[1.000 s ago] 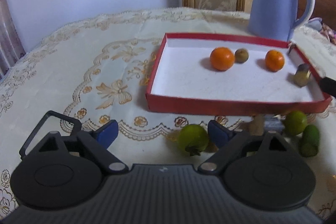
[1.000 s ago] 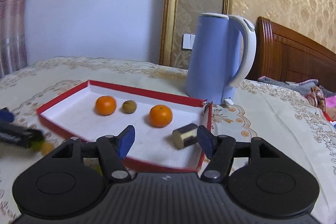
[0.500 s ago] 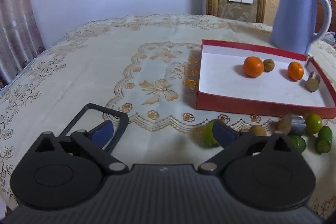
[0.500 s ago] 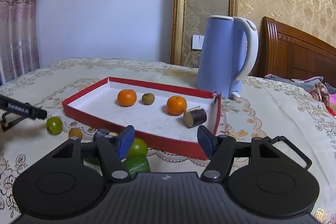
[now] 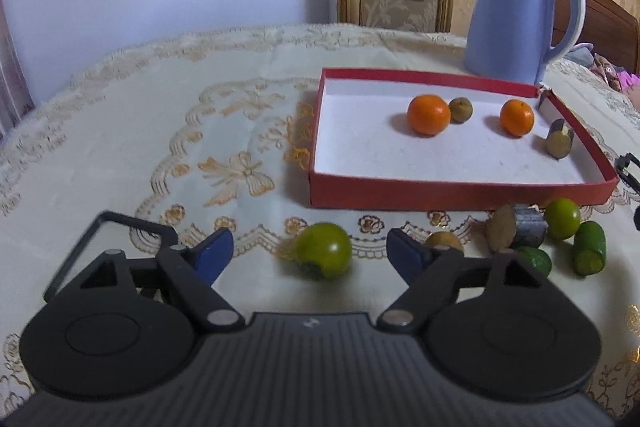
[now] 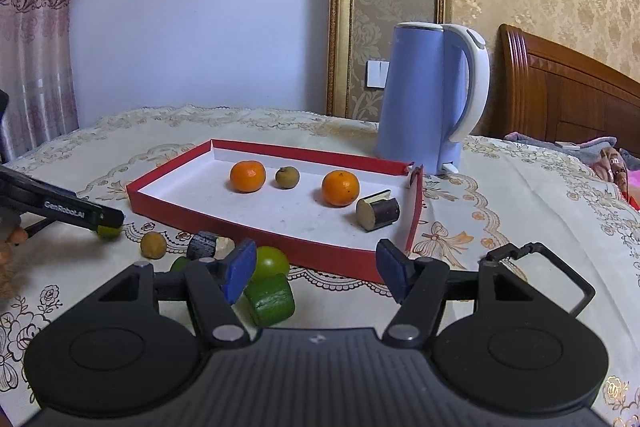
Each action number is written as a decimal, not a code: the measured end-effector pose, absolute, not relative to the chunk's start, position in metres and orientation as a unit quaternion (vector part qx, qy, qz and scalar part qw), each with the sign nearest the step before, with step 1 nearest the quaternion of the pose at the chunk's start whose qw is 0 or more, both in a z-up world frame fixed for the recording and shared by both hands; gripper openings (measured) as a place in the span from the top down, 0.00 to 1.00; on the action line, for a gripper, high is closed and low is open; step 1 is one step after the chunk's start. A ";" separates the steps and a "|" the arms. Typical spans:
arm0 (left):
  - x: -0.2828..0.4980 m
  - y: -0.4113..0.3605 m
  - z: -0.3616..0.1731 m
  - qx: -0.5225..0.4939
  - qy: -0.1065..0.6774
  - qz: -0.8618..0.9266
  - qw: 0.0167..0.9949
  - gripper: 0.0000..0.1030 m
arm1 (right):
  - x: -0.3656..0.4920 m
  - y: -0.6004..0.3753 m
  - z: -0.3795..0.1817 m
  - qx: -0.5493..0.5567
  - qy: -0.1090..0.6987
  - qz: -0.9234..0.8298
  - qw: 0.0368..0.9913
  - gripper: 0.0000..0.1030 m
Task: Organize fruits
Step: 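Move the left tool to the green tomato and close on it, then close the right tool on a green cucumber chunk while the left tool holds the tomato, then carry the tomato into the tray and open the left tool while the right tool lifts the cucumber, then carry the cucumber chunk over the tray and open the right tool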
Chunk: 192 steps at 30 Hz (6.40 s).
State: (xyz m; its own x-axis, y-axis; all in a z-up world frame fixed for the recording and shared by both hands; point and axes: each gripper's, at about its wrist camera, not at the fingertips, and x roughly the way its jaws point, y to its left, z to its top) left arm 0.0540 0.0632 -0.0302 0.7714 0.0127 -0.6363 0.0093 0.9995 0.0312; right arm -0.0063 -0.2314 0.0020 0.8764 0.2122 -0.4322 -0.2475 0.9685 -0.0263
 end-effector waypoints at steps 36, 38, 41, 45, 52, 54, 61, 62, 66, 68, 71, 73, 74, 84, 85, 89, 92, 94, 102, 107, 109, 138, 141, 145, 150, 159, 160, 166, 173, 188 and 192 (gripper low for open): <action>0.045 0.056 -0.007 0.006 0.329 -0.025 0.944 0.71 | 0.004 -0.205 -0.025 -0.084 0.258 0.147 0.951 0.37; 0.043 0.054 -0.003 0.010 0.325 -0.028 0.945 0.71 | 0.010 -0.203 -0.028 -0.090 0.268 0.153 0.947 0.46; 0.042 0.051 -0.001 0.011 0.322 -0.028 0.946 0.71 | 0.018 -0.201 -0.033 -0.102 0.277 0.159 0.942 0.48; 0.040 0.048 0.000 0.016 0.319 -0.029 0.947 0.71 | 0.023 -0.201 -0.035 -0.105 0.284 0.175 0.937 0.56; 0.039 0.046 0.003 0.018 0.316 -0.030 0.948 0.71 | 0.024 -0.197 -0.038 -0.107 0.291 0.184 0.933 0.69; 0.039 0.046 0.004 0.018 0.315 -0.029 0.948 0.71 | 0.023 -0.199 -0.037 -0.102 0.292 0.184 0.933 0.70; 0.038 0.045 0.007 0.020 0.312 -0.031 0.949 0.71 | 0.016 -0.208 -0.033 -0.086 0.286 0.172 0.939 0.70; 0.038 0.044 0.008 0.022 0.310 -0.031 0.950 0.71 | 0.015 -0.209 -0.032 -0.086 0.285 0.171 0.939 0.70; 0.040 0.041 0.012 0.026 0.306 -0.033 0.951 0.71 | 0.011 -0.215 -0.031 -0.079 0.284 0.166 0.941 0.70; 0.043 0.039 0.014 0.028 0.305 -0.034 0.951 0.71 | 0.010 -0.216 -0.030 -0.077 0.283 0.165 0.942 0.70; 0.049 0.033 0.017 0.035 0.301 -0.034 0.952 0.71 | 0.007 -0.219 -0.028 -0.073 0.281 0.164 0.943 0.70; 0.055 0.028 0.019 0.040 0.296 -0.030 0.954 0.71 | 0.006 -0.221 -0.026 -0.071 0.278 0.162 0.944 0.70; 0.059 0.025 0.020 0.043 0.295 -0.028 0.954 0.71 | 0.006 -0.222 -0.026 -0.068 0.277 0.160 0.945 0.70; 0.112 0.002 0.011 0.065 0.301 -0.001 0.951 0.71 | -0.001 -0.231 -0.020 -0.055 0.270 0.149 0.950 0.70; 0.116 0.000 0.010 0.066 0.304 0.001 0.951 0.71 | -0.001 -0.231 -0.020 -0.055 0.270 0.148 0.950 0.70; 0.133 -0.004 0.003 0.071 0.312 0.009 0.948 0.70 | -0.003 -0.235 -0.018 -0.050 0.269 0.147 0.951 0.70; 0.144 -0.006 0.000 0.077 0.314 0.015 0.946 0.70 | -0.004 -0.236 -0.016 -0.050 0.268 0.145 0.951 0.70; 0.151 -0.007 -0.002 0.082 0.316 0.020 0.945 0.70 | -0.004 -0.237 -0.016 -0.051 0.268 0.143 0.951 0.70; 0.177 -0.008 -0.013 0.085 0.332 0.034 0.939 0.70 | -0.004 -0.237 -0.014 -0.050 0.267 0.140 0.952 0.70; 0.193 -0.010 -0.021 0.093 0.337 0.041 0.936 0.70 | -0.005 -0.236 -0.012 -0.051 0.265 0.137 0.953 0.70; 0.198 -0.009 -0.025 0.091 0.342 0.044 0.934 0.70 | -0.006 -0.237 -0.011 -0.051 0.264 0.135 0.954 0.70; 0.210 -0.010 -0.039 0.075 0.360 0.039 0.929 0.56 | 0.007 -0.229 0.006 -0.042 0.245 0.138 0.959 0.70; 0.204 -0.011 -0.036 0.080 0.350 0.041 0.933 0.46 | 0.015 -0.226 0.011 -0.039 0.235 0.141 0.961 0.70; 0.196 -0.012 -0.029 0.084 0.337 0.041 0.937 0.34 | 0.026 -0.221 0.015 -0.037 0.227 0.142 0.963 0.70; 0.181 -0.012 -0.015 0.076 0.318 0.046 0.944 0.23 | 0.044 -0.216 0.024 -0.030 0.210 0.141 0.967 0.70; 0.160 -0.018 0.006 0.069 0.231 0.041 0.970 0.07 | 0.119 -0.205 0.033 -0.009 0.186 0.146 0.972 0.70; 0.159 -0.016 0.005 0.063 0.225 0.039 0.971 0.07 | 0.125 -0.202 0.032 -0.014 0.184 0.145 0.972 0.70; 0.151 -0.002 0.011 0.049 0.201 0.058 0.977 0.00 | 0.143 -0.205 0.021 0.007 0.173 0.142 0.975 0.70; 0.155 0.015 0.010 0.018 0.231 0.049 0.971 0.00 | 0.140 -0.210 0.014 0.010 0.179 0.130 0.975 0.70; 0.154 0.021 0.009 0.010 0.236 0.050 0.970 0.00 | 0.153 -0.204 0.001 -0.003 0.217 0.113 0.970 0.70; 0.152 0.018 0.009 0.016 0.234 0.048 0.971 0.00 | 0.157 -0.203 -0.003 -0.006 0.225 0.106 0.969 0.70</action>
